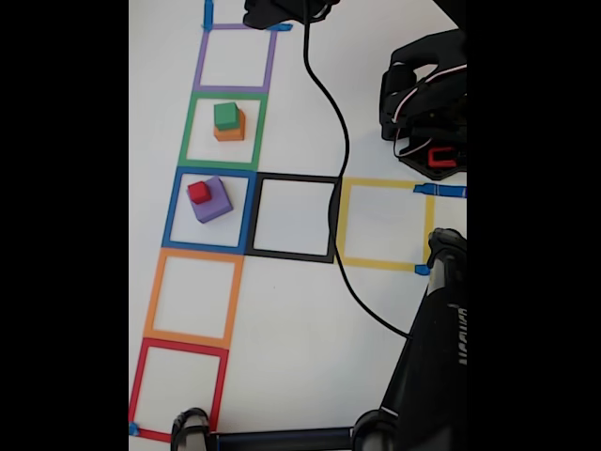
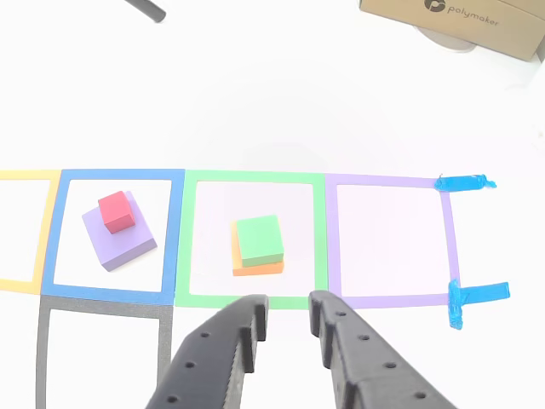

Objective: Tower of hanoi

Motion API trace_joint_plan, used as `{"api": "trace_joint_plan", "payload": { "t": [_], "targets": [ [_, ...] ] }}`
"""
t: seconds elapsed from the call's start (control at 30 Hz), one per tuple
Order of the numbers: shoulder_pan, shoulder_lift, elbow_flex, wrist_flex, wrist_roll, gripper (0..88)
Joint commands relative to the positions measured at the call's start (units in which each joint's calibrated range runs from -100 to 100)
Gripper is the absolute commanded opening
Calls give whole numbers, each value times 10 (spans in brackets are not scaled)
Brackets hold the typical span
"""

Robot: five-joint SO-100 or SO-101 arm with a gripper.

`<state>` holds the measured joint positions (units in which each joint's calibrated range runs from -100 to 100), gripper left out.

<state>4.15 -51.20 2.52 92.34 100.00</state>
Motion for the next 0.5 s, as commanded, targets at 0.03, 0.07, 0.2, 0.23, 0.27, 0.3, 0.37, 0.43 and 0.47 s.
{"api": "trace_joint_plan", "payload": {
  "t": [0.03, 0.07, 0.2, 0.23, 0.27, 0.3, 0.37, 0.43, 0.47],
  "targets": [
    [16, -7, -16, 10, 0, 37],
    [17, -12, -3, 5, 0, 60],
    [25, -49, 104, -72, 0, 205],
    [28, -64, 142, -98, 0, 222],
    [31, -77, 177, -123, 0, 233],
    [33, -90, 217, -153, 0, 242],
    [39, -114, 300, -221, 0, 259],
    [44, -130, 381, -290, 0, 271],
    [46, -132, 415, -326, 0, 279]
  ]
}}
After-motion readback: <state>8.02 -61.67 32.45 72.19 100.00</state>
